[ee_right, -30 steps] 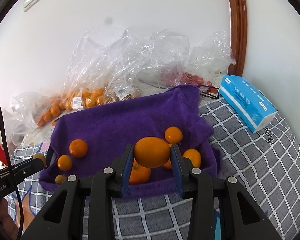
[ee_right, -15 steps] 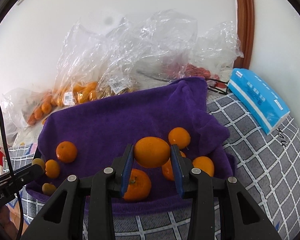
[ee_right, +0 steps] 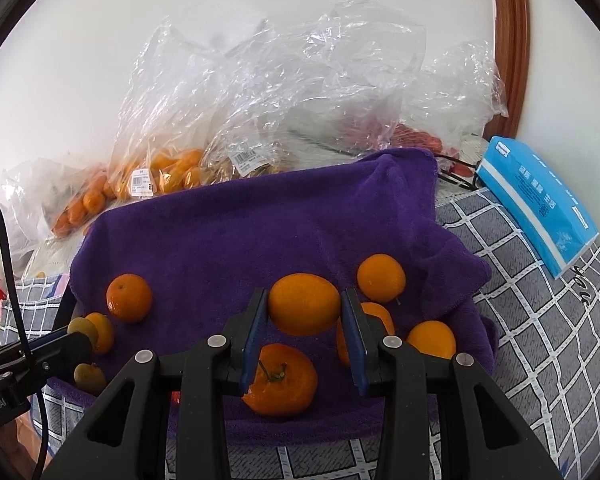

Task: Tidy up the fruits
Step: 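Open both grippers to drop the fruits onto the purple towel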

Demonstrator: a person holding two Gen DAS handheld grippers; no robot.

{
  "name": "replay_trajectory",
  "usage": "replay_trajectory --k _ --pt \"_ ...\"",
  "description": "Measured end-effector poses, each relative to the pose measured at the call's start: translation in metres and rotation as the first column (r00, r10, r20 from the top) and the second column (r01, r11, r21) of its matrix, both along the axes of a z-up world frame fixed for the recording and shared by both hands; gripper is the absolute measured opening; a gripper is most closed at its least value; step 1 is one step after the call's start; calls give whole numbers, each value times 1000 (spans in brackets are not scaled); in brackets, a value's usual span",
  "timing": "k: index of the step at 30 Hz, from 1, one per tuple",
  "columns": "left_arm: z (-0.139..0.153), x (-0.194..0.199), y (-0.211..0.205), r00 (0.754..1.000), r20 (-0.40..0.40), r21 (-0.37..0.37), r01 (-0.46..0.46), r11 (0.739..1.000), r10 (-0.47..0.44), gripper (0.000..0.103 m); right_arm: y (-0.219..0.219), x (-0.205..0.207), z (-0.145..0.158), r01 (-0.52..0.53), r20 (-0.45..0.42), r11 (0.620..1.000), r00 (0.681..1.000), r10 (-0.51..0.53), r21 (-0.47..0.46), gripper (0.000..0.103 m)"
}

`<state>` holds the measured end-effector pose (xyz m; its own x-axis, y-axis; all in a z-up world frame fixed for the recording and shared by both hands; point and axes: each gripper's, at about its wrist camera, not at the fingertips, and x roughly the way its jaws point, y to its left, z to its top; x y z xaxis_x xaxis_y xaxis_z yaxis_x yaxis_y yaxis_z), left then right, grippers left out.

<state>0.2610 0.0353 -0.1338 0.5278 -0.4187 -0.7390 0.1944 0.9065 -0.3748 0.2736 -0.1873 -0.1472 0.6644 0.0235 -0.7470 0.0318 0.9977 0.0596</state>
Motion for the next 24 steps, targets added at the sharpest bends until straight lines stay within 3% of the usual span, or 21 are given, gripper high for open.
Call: replay_trajectory --k 24 --pt "-11 5 -6 999 -25 -3 19 1000 -19 23 0 -5 0 0 30 999 1000 1 -32 37"
